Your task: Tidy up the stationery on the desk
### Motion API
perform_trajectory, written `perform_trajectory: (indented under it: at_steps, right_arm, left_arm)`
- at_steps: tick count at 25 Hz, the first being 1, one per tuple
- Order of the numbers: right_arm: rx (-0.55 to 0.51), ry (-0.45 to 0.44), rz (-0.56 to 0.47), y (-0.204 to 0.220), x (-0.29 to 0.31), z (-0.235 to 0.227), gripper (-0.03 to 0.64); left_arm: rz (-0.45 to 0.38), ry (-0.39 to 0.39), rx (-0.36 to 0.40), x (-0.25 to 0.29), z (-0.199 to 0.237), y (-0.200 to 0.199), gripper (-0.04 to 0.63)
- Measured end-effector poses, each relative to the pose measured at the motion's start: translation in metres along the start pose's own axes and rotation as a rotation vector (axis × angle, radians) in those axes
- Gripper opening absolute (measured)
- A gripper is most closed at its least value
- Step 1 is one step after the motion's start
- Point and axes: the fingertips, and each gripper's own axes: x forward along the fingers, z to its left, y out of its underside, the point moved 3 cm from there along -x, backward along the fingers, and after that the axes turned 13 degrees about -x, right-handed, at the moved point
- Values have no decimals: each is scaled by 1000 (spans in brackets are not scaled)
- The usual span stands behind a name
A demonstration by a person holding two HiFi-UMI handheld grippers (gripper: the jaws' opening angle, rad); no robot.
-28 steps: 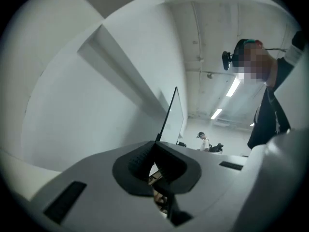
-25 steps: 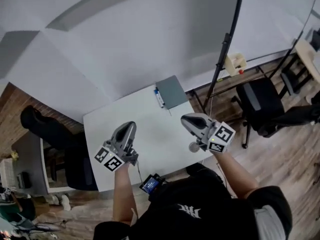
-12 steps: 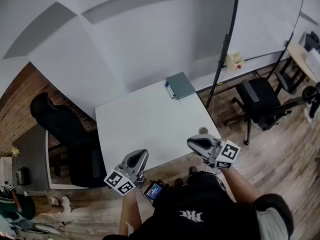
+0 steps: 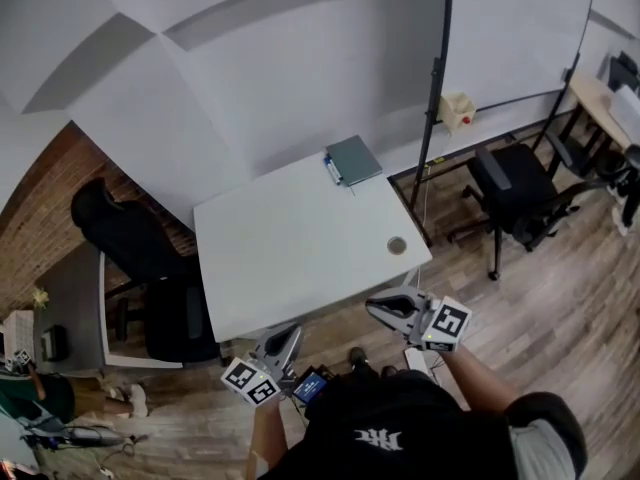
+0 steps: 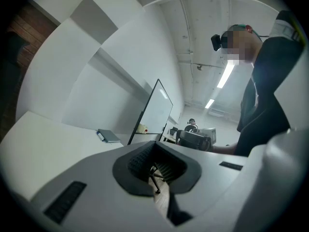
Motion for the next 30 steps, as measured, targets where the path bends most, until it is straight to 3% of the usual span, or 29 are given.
perform_trajectory:
  at_steps: [6, 12, 17, 21, 30]
  right_arm:
    - [41, -25, 16, 17, -38, 44, 38]
    - [25, -15, 27, 24, -56, 66, 38]
    - [11, 14, 52, 20, -60, 85, 38]
    - [8, 49, 80, 10, -62, 96, 37]
    - [10, 87, 74, 1, -38, 132, 37]
  left_arm:
    - [14, -9, 0, -10, -58, 33, 2]
    - [39, -5, -2, -19, -85, 59, 2]
    - [4, 31, 9, -22, -90, 50, 2]
    - [26, 71, 13, -23, -90, 54, 2]
    - [32, 90, 109, -66, -73, 39, 2]
